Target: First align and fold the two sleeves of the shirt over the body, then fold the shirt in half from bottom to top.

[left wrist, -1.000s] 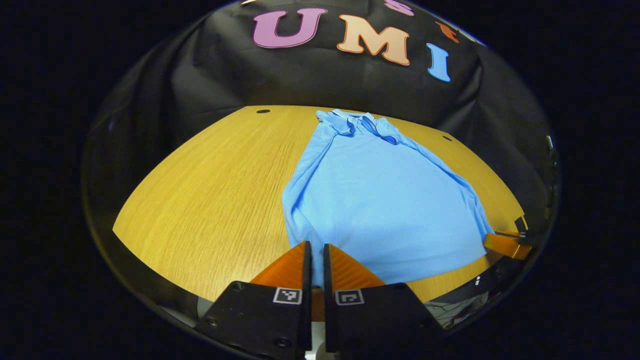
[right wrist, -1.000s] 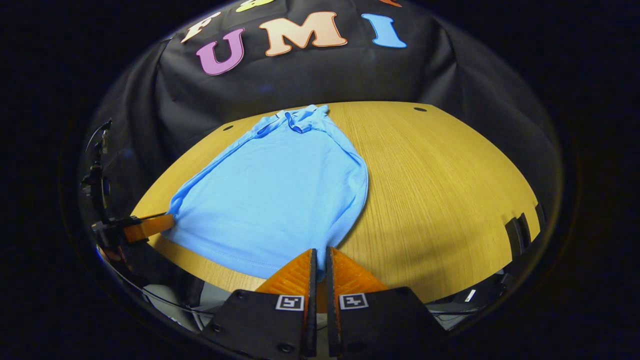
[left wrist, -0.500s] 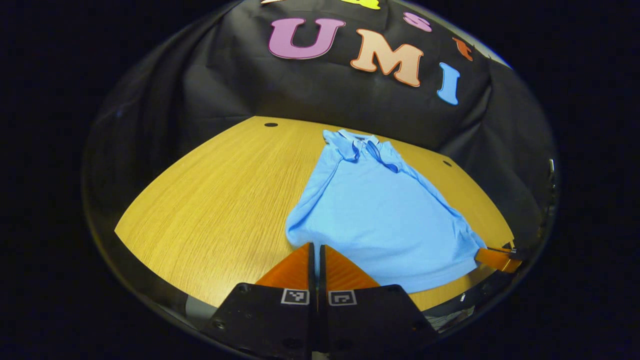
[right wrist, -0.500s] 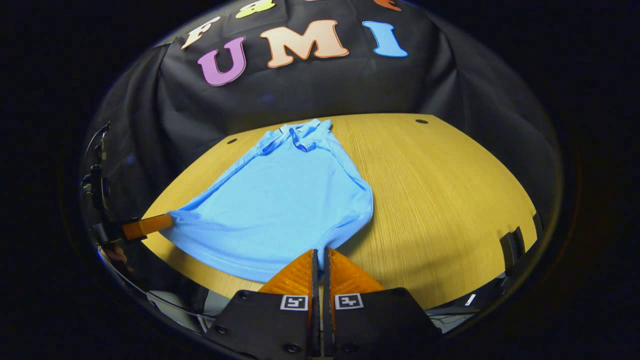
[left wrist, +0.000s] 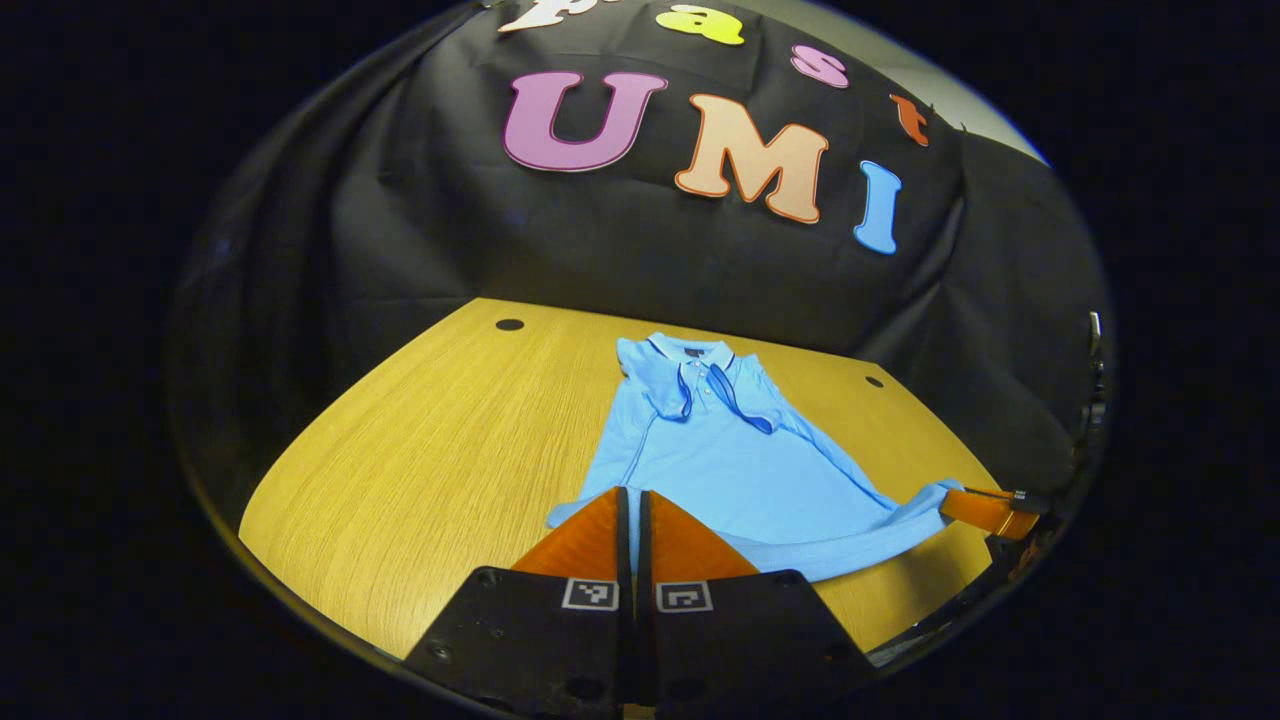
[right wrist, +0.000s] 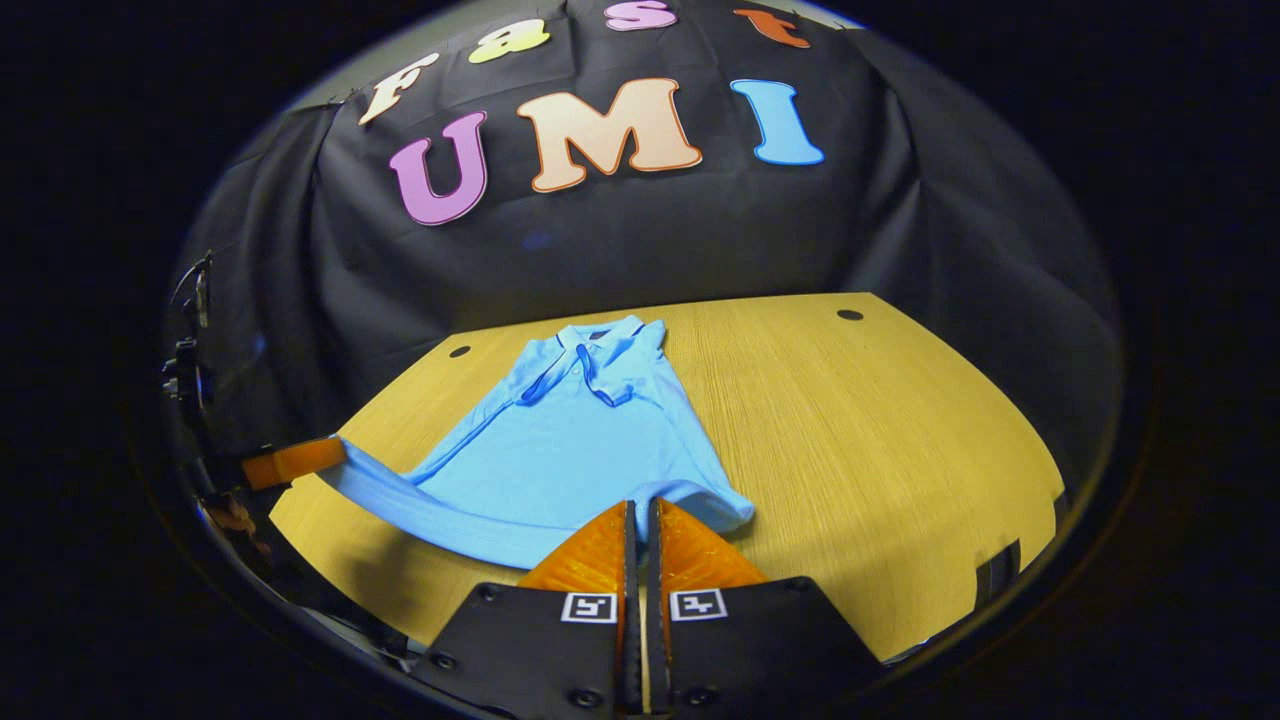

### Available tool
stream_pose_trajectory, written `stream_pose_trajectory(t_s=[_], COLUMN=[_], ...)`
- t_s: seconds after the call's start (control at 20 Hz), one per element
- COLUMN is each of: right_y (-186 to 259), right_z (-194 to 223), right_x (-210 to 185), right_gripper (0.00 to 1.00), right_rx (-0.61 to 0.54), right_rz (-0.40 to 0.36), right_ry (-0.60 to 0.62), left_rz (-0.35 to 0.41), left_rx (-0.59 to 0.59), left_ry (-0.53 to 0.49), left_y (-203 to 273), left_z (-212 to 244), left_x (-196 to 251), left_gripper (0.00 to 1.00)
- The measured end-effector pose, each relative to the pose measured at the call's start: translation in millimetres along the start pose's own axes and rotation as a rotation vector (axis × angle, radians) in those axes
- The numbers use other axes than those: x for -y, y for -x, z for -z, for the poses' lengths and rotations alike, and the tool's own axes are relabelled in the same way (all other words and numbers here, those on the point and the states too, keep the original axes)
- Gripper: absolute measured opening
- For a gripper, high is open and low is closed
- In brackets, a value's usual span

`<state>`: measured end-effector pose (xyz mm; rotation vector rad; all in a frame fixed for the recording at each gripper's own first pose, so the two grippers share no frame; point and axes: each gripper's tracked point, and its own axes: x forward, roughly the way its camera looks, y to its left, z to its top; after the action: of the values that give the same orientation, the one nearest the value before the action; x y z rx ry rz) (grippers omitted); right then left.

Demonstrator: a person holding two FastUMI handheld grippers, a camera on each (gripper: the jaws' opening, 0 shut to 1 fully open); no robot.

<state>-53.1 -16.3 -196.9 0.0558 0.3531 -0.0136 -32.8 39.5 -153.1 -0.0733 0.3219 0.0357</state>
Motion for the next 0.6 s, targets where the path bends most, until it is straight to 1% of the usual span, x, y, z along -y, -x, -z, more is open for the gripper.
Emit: stream_pose_trajectory(t_s=[0.05,0.1,0.15,0.2,0.25,0.4,0.6], right_y=[-10,-22,-33,-45,-59,-102,-162], right_z=[-11,-22,-34,-43,-54,-82,-121], right_x=[0,1,3,5,5,10,17], right_gripper=[0.02,0.05,0.05,0.02,0.05,0.05,0.05], right_rx=[0.007,0.016,0.024,0.028,0.032,0.034,0.051], right_rz=[-0.004,-0.007,-0.010,-0.017,-0.022,-0.041,-0.047], right_ry=[0.000,0.001,0.002,0.000,-0.006,-0.022,-0.017], left_rz=[-0.001,-0.005,-0.010,-0.012,-0.012,-0.022,-0.036], left_rx=[0.015,0.028,0.037,0.041,0.046,0.061,0.073], left_ry=[-0.002,-0.008,-0.012,-0.012,-0.012,0.001,0.012], left_y=[-10,-23,-36,-49,-62,-99,-154], left_z=[-12,-23,-32,-39,-47,-69,-95], left_x=[0,1,2,2,4,6,5], left_gripper=[0.00,0.00,0.00,0.00,0.00,0.00,0.00])
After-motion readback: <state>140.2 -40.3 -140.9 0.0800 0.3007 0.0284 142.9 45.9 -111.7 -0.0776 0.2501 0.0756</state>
